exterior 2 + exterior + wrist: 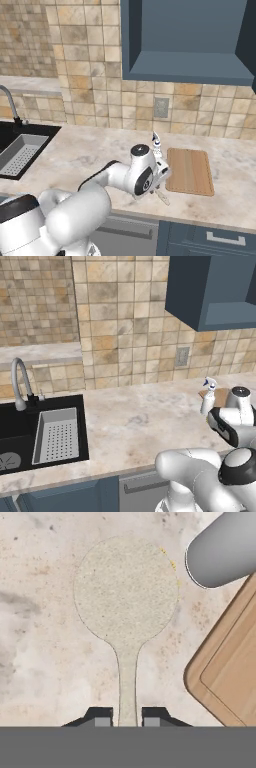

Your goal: Grab the spray bottle from the cabinet, then place it next to the cutting board for sanitizing. Then grab the dish brush from the countertop next to the sink and place it next to the cutting board.

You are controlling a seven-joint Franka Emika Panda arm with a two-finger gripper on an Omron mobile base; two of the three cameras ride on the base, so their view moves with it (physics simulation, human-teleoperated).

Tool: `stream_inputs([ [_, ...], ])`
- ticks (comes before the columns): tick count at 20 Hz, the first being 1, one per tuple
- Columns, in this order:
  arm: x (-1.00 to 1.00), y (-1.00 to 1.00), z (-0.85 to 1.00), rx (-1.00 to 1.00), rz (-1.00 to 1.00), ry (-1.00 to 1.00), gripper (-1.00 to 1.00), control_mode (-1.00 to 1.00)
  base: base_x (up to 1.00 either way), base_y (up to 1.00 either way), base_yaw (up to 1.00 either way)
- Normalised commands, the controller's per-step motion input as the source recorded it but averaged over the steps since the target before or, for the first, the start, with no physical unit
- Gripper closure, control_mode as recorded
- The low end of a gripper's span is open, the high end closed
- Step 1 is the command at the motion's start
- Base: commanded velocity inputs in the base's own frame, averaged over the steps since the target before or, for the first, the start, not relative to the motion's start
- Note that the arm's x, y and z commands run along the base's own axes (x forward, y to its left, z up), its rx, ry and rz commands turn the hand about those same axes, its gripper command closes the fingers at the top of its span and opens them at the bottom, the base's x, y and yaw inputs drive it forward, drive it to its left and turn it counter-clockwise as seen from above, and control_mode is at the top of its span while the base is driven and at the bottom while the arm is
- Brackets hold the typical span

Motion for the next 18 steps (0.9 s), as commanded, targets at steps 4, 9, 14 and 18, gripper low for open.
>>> stream_inputs([
  [4, 0.32, -0.15, -0.25, 0.0, 0.09, 0.0, 1.0, -1.0, 0.0, 0.0, 0.0],
  [9, 0.22, -0.11, -0.36, 0.0, 0.07, 0.03, 1.0, -1.0, 0.0, 0.0, 0.0],
  [14, 0.02, -0.03, -0.36, 0.0, 0.02, 0.04, 1.0, -1.0, 0.0, 0.0, 0.0],
  [18, 0.11, 0.0, -0.37, 0.0, 0.0, 0.05, 1.0, -1.0, 0.0, 0.0, 0.0],
])
